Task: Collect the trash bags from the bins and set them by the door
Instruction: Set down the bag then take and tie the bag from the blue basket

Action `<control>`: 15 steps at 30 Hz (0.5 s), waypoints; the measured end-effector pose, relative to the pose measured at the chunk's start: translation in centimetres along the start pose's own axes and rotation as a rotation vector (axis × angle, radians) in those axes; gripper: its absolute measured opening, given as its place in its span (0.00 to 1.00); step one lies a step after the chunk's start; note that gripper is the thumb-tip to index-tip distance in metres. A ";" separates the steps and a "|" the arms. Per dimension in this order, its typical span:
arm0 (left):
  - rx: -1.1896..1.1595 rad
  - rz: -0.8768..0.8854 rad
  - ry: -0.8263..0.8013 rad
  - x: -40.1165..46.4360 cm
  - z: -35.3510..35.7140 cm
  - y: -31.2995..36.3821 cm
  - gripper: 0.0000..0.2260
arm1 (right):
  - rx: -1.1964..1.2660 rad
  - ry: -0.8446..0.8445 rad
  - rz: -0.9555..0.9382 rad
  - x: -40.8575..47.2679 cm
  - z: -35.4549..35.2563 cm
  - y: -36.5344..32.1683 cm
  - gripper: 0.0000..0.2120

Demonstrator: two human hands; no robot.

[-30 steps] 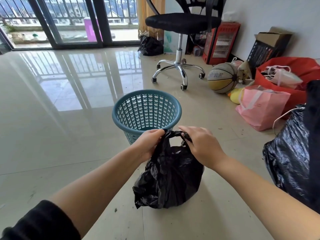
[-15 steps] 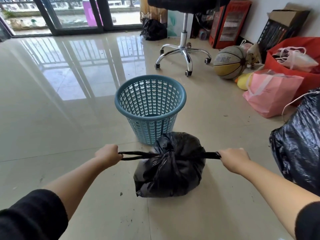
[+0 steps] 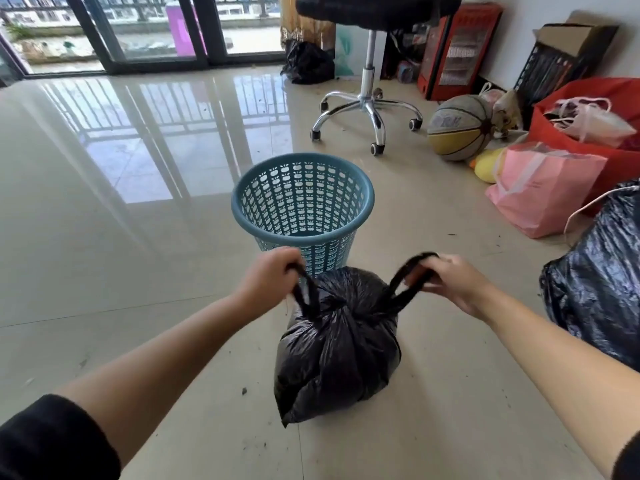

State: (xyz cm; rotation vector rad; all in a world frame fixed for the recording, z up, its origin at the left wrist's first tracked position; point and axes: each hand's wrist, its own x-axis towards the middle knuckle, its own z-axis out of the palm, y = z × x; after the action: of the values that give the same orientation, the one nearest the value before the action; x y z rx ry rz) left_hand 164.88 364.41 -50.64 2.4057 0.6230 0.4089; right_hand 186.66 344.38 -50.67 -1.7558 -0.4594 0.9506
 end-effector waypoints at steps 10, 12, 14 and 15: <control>0.013 0.036 -0.209 3.0 2.5 7.7 0.16 | -0.053 -0.233 -0.108 -2.3 6.2 -4.1 0.13; -0.053 0.012 -0.288 3.0 2.9 7.3 0.09 | -0.069 -0.267 -0.132 -2.4 5.9 -3.7 0.11; -0.240 -0.072 -0.366 2.6 3.3 7.1 0.06 | -0.054 -0.315 -0.170 -2.5 5.8 -3.6 0.09; -0.347 -0.118 -0.382 2.5 3.5 7.0 0.07 | -0.079 -0.339 -0.187 -2.6 5.8 -3.6 0.08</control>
State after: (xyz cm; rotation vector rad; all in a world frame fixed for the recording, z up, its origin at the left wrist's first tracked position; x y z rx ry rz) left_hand 170.79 359.09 -48.58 2.0275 0.4723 -0.0001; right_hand 181.02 347.46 -47.22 -1.5910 -0.8737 1.1110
